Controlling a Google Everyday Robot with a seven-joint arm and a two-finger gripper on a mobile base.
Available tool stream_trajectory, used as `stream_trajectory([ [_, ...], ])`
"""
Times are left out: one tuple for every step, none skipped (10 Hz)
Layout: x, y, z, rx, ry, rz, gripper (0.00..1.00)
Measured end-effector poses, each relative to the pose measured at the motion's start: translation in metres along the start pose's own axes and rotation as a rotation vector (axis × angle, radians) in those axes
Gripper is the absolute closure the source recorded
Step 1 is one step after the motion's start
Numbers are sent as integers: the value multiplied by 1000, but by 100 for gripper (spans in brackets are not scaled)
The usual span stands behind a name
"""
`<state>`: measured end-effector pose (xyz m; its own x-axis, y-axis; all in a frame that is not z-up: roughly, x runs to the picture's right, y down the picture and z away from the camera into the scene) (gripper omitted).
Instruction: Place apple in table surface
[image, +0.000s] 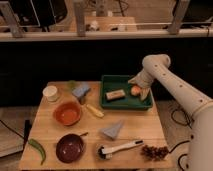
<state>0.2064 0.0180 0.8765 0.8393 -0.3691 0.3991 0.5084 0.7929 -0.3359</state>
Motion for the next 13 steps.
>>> stream_trajectory([
  [0, -2, 3, 3, 1, 13, 20],
  [3, -3, 7, 5, 2, 33, 20],
  [5, -4, 9, 9, 0, 50, 20],
  [6, -6, 11, 14, 0, 60, 20],
  [6, -8, 13, 20, 2, 70, 20],
  [7, -10, 15, 32, 10, 85, 20],
  [8, -11, 16, 39, 20, 96, 20],
  [9, -12, 18, 41, 30, 102, 20],
  [11, -13, 21, 39, 46, 111, 20],
  [12, -13, 25, 32, 59, 117, 20],
  [12, -14, 28, 25, 72, 121, 20],
  [12, -15, 32, 17, 85, 127, 20],
  [15, -15, 36, 7, 102, 136, 20],
])
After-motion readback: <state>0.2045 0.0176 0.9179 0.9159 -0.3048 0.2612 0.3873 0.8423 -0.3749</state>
